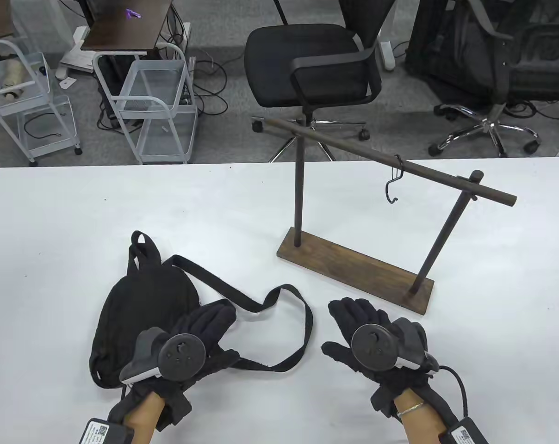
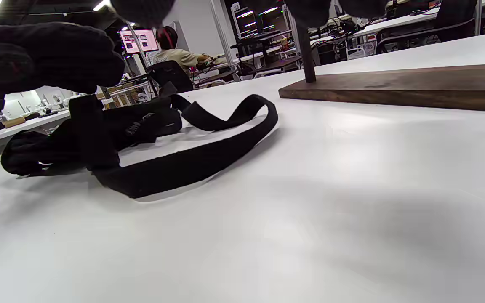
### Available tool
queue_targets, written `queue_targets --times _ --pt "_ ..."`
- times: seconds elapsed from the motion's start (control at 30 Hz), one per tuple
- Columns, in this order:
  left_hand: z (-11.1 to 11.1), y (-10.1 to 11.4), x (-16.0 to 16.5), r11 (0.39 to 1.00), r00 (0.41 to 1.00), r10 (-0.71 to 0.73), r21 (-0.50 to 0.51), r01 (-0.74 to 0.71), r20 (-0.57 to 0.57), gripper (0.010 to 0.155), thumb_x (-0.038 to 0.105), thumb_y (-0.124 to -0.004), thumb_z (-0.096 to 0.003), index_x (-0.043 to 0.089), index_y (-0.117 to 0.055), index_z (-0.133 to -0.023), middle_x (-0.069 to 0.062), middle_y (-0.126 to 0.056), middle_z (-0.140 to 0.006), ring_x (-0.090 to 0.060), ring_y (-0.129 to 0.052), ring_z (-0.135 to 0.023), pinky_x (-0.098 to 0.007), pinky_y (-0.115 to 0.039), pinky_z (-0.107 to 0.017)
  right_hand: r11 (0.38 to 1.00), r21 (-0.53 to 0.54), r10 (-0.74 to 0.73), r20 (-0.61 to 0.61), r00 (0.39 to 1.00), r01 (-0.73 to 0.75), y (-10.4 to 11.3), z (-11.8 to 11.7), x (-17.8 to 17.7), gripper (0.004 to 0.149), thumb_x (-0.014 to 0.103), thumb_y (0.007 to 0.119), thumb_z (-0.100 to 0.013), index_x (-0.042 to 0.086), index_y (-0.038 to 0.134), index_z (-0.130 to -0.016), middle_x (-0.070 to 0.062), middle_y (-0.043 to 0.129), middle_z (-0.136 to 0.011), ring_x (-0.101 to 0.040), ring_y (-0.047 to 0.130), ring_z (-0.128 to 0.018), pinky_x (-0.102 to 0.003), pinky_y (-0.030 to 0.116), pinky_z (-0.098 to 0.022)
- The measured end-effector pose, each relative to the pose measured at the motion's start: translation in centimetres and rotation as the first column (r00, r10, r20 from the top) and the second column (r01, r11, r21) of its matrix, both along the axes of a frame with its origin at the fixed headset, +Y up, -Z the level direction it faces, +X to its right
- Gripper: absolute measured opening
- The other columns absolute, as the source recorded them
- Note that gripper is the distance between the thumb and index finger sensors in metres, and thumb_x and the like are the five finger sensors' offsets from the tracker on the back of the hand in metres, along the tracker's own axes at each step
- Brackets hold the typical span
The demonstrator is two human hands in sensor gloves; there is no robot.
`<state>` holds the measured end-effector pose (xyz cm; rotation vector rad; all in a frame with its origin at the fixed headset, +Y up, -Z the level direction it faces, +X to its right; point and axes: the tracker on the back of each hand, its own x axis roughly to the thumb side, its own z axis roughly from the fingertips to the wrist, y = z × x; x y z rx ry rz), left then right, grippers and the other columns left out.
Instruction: Hang the backpack on the s-hook
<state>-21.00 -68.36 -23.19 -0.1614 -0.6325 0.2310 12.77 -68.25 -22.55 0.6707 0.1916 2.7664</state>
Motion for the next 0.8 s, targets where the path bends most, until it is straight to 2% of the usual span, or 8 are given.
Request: queue_targets --times 0.3,0.37,0.5,0.57,0.63,0.7,0.8 --pt "-0.1 0.1 -0.1 1.0 1.0 -0.011 0.007 0.011 -0.026 0.075 0.054 -0.055 -0.0608 0.01 -0.036 -0.118 -0.019 -0.051 -0.122 -0.051 -0.054 -0.111 -0.073 -0.052 -0.071 1.0 -0.003 0.005 0.006 1.0 -0.005 -0.1 0.0 -0.1 0.081 0.052 0.06 -0.064 -0.004 0.036 -0.117 -0.037 0.044 -0.118 -0.064 0.048 -0.101 -0.076 0.048 -0.065" --pt "-0.3 0.3 -0.5 1.0 0.997 -0.011 0.029 0.013 -0.072 0.073 0.053 -0.055 -0.0614 0.01 -0.037 -0.118 -0.019 -0.051 -0.122 -0.051 -0.054 -0.111 -0.073 -0.052 -0.071 1.0 -0.001 0.001 0.006 1.0 -0.001 -0.1 -0.1 -0.1 0.081 0.052 0.06 -0.064 -0.005 0.036 -0.117 -0.037 0.045 -0.118 -0.064 0.048 -0.101 -0.076 0.048 -0.065" --pt "-1.1 0.6 -2.3 0.993 0.966 -0.029 0.104 0.058 -0.256 0.07 0.047 -0.055 -0.0631 0.009 -0.034 -0.118 -0.021 -0.047 -0.122 -0.053 -0.049 -0.111 -0.074 -0.049 -0.07 1.0 -0.002 0.004 0.009 1.0 -0.004 -0.1 -0.1 -0.1 0.081 0.051 0.06 -0.064 -0.006 0.036 -0.117 -0.038 0.045 -0.118 -0.065 0.048 -0.1 -0.076 0.049 -0.064" --pt "-1.6 0.5 -3.8 0.982 0.919 -0.058 0.142 0.122 -0.389 0.07 0.045 -0.055 -0.0638 0.007 -0.031 -0.118 -0.023 -0.043 -0.123 -0.055 -0.045 -0.111 -0.075 -0.047 -0.07 1.0 0.001 0.008 0.011 1.0 -0.008 -0.1 0.0 -0.1 0.081 0.051 0.06 -0.064 -0.006 0.036 -0.116 -0.038 0.045 -0.117 -0.064 0.048 -0.101 -0.076 0.049 -0.064" --pt "-2.2 0.3 -5.6 0.971 0.841 -0.095 0.135 0.196 -0.533 0.072 0.045 -0.055 -0.0643 0.005 -0.027 -0.118 -0.027 -0.037 -0.123 -0.058 -0.038 -0.11 -0.076 -0.044 -0.069 1.0 0.015 0.006 0.016 1.0 -0.006 0.1 0.0 -0.1 0.081 0.05 0.06 -0.064 -0.006 0.036 -0.116 -0.038 0.045 -0.117 -0.065 0.049 -0.1 -0.076 0.049 -0.064" --pt "-2.8 -0.3 -7.5 0.968 0.749 -0.143 0.067 0.242 -0.647 0.077 0.046 -0.054 -0.0645 0.001 -0.02 -0.117 -0.032 -0.028 -0.122 -0.062 -0.031 -0.108 -0.078 -0.042 -0.068 1.0 0.018 0.006 0.021 1.0 -0.006 0.0 -0.1 -0.1 0.08 0.05 0.06 -0.064 -0.006 0.037 -0.116 -0.038 0.045 -0.117 -0.064 0.049 -0.101 -0.076 0.049 -0.064" --pt "-3.2 -2.0 -11.0 0.971 0.613 -0.222 -0.119 0.206 -0.758 0.086 0.05 -0.054 -0.0639 -0.004 -0.011 -0.115 -0.038 -0.017 -0.119 -0.068 -0.023 -0.106 -0.08 -0.039 -0.066 1.0 0.008 0.012 0.03 0.999 -0.012 -0.2 -0.2 0.0 0.08 0.05 0.06 -0.064 -0.007 0.037 -0.116 -0.038 0.046 -0.117 -0.064 0.05 -0.1 -0.076 0.05 -0.064"
